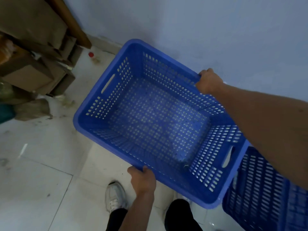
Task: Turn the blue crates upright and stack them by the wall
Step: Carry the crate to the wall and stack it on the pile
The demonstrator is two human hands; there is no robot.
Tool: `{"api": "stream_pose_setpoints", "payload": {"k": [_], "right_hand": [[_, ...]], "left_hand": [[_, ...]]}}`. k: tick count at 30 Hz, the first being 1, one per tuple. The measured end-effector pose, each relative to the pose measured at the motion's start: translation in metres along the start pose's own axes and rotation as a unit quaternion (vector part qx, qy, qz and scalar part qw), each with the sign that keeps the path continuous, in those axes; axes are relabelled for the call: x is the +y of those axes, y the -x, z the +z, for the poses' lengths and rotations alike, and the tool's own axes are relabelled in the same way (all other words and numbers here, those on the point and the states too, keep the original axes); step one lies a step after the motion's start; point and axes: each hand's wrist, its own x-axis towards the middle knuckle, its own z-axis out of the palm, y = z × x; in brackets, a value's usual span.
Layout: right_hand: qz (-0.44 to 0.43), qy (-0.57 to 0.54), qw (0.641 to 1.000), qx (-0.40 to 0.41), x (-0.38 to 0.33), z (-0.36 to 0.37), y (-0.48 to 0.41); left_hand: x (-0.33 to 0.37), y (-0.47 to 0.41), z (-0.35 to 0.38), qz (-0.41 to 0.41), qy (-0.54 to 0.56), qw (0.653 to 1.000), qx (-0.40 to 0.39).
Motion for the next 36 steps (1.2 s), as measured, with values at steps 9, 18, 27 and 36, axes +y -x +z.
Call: {"api": "stream_pose_setpoints", "payload": {"k": [9, 18, 27, 36], "right_hand": [[-0.115, -0.029, 0.992, -0.031, 0.002, 0.033, 0.081], [-0.152, -0.08, 0.954, -0.248, -0.001, 0.153, 0.225], [-0.139, 0.006, 0.969, -0.206, -0.002, 0.203, 0.291], [-0.216, 0.137, 0.956, -0.142, -0.001, 0.194, 0.291]], "left_hand": [[0.012, -0.01, -0.015, -0.031, -0.034, 0.997, -0.058], [0.021, -0.047, -0.058, 0.167, -0.513, 0.834, -0.116], [0.04, -0.06, -0.073, 0.6, -0.596, 0.527, -0.084], [0.066, -0.088, -0.085, 0.638, -0.662, 0.39, -0.052]]}}
